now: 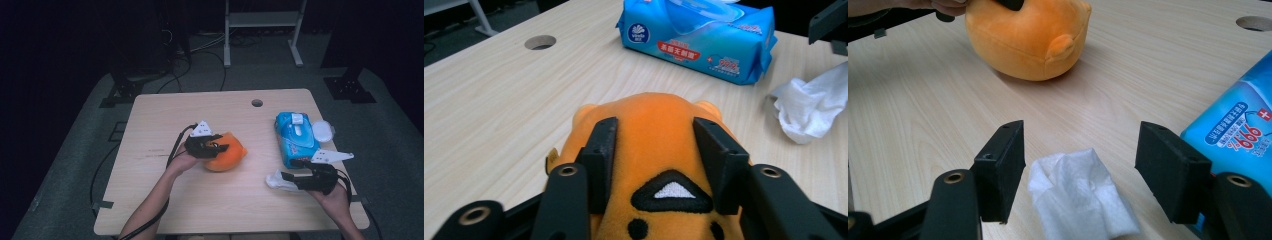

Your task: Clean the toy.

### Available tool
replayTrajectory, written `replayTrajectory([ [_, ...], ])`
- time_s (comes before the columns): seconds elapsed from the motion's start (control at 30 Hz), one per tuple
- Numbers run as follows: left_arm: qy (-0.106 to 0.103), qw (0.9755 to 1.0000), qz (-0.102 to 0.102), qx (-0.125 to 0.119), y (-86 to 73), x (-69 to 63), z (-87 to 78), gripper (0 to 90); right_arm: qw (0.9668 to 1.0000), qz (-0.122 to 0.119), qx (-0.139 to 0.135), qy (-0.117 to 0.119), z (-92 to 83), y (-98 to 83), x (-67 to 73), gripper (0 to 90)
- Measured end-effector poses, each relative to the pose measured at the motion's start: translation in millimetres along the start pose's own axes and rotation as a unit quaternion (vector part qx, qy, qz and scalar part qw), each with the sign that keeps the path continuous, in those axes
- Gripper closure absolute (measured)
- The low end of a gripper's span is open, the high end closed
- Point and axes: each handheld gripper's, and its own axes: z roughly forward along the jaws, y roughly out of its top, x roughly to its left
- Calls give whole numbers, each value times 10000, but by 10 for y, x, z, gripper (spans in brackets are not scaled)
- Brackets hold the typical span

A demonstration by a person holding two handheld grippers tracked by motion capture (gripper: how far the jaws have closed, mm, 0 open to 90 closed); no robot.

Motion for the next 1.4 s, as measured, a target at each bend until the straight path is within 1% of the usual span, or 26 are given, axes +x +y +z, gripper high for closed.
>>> replayTrajectory([
  [0.03,7,10000,32,41,6,-7,-6,507,10000,-2,-2,1,2,2,2,349],
  [0.1,51,10000,21,77,25,-23,-26,448,10000,-16,9,3,6,8,12,349],
  [0.17,61,9999,67,91,41,-36,-57,426,10000,-24,14,-4,6,12,19,347],
  [0.2,62,10000,48,58,49,-42,-71,414,10000,-24,21,-3,9,13,24,345],
  [0.33,41,10000,42,-43,100,-60,-154,385,10000,-66,36,-25,18,9,29,341],
  [0.47,59,9999,89,-50,123,-89,-219,366,10000,-44,49,-29,24,9,27,338],
  [0.57,74,9999,54,-88,120,-100,-273,359,10000,-36,51,-32,24,6,24,336],
  [0.7,86,9999,37,-139,106,-107,-354,349,10000,-25,73,-44,28,-4,18,334],
  [0.83,94,9998,-21,-187,79,-116,-430,342,9999,-13,94,-41,42,-6,18,329],
  [0.97,101,9998,-41,-164,33,-116,-487,330,9999,-15,113,-42,49,-8,22,329],
  [1.07,109,9997,-98,-186,-9,-121,-519,324,9999,-17,112,-42,48,-13,19,328],
  [1.1,110,9997,-129,-185,-22,-126,-529,322,9999,-15,112,-42,47,-14,17,328],
  [1.4,137,9996,-197,-161,-136,-173,-629,297,9999,-20,104,-45,35,-11,21,328],
])
